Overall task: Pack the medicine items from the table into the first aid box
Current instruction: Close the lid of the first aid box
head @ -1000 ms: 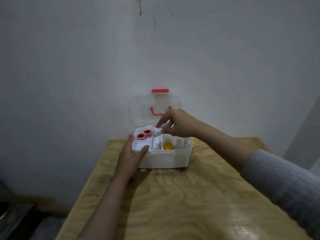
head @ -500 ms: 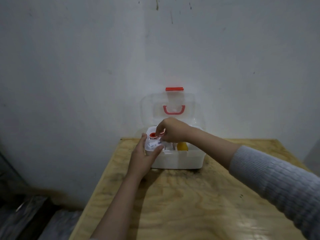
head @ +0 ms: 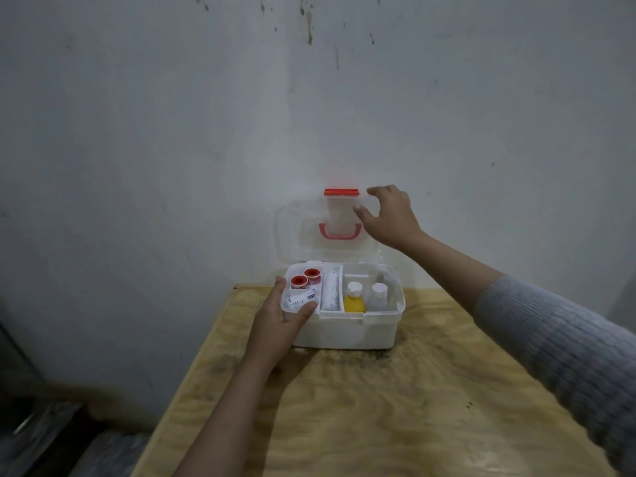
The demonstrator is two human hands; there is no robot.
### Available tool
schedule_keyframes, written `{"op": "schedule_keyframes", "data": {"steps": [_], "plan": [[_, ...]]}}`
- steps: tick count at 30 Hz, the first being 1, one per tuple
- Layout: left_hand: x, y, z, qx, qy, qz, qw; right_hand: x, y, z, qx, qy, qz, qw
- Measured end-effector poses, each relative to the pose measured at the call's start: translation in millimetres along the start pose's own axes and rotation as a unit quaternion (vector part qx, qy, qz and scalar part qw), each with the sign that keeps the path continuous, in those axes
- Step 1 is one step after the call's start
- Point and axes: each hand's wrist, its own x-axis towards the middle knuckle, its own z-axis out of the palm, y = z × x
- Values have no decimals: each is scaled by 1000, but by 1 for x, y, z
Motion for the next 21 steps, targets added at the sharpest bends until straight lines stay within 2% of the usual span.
{"op": "schedule_keyframes", "data": {"steps": [3,6,9,15,21], "plan": [[-1,2,-1,13,-11,-9,1000,-13,-5,-2,52,31,12,998],[-4,6,-2,20,-8,-6,1000,-33,-9,-4,100,30,15,994],[-8,11,-3,45,32,5,998,-60,-7,-3,103,1,-6,995],[-15,23,-5,131,93,148,976,-108,9,7,101,-23,-48,994],[-16,20,2,81,86,146,982,-133,22,15,65,-107,-48,991]]}}
